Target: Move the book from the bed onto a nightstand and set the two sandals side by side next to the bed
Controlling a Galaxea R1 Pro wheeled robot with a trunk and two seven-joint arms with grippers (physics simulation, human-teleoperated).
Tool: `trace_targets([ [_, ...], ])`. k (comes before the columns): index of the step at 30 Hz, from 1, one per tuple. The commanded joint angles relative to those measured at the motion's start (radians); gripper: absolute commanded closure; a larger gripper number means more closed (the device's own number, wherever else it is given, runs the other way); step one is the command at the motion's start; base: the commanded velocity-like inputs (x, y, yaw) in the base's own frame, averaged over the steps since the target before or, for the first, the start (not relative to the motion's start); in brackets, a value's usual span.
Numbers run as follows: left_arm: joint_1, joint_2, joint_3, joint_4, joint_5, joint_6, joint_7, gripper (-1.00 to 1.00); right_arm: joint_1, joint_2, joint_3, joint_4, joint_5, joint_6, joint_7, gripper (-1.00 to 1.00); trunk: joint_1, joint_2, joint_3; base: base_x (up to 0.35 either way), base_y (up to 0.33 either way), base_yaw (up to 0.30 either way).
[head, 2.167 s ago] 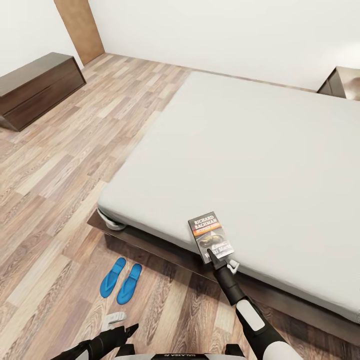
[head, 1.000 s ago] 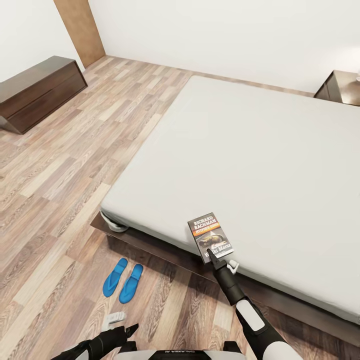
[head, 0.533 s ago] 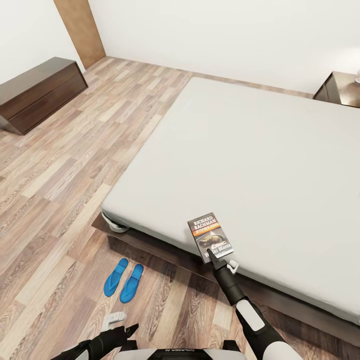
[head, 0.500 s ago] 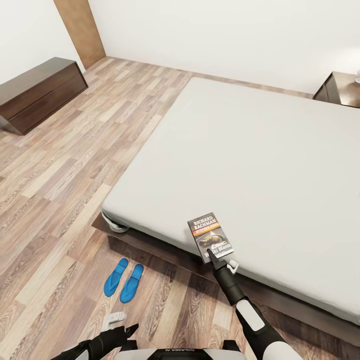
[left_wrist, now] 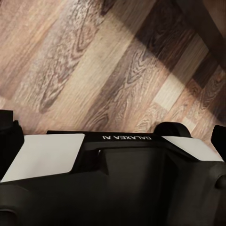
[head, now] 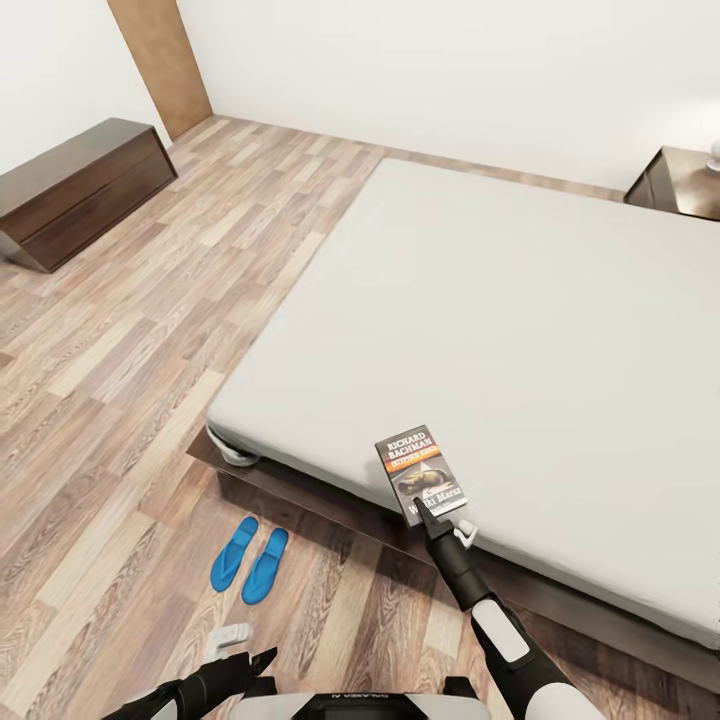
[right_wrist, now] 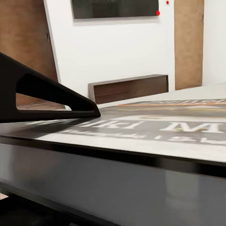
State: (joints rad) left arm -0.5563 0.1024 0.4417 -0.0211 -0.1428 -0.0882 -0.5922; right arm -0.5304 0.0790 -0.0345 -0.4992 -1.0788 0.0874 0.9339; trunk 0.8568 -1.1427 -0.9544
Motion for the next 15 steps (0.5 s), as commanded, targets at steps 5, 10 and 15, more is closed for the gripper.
trace_targets([
  [5, 0.000, 0.000, 0.007, 0.001, -0.011, -0.007, -0.001, -1.00, 0.000, 0.001, -0.003, 0.001, -0.005, 0.009, 0.004, 1.00, -0.019, 0.035, 0.015, 0.000, 0.000, 0.000],
  [10, 0.000, 0.000, 0.006, 0.001, -0.011, -0.007, -0.001, -1.00, 0.000, 0.001, -0.002, -0.001, -0.004, 0.009, 0.004, 1.00, -0.038, 0.070, 0.031, 0.000, 0.000, 0.000],
  [15, 0.000, 0.000, 0.006, 0.001, -0.011, -0.007, -0.001, -1.00, 0.000, 0.001, -0.001, -0.004, -0.004, 0.009, 0.004, 1.00, -0.058, 0.105, 0.047, 0.000, 0.000, 0.000],
])
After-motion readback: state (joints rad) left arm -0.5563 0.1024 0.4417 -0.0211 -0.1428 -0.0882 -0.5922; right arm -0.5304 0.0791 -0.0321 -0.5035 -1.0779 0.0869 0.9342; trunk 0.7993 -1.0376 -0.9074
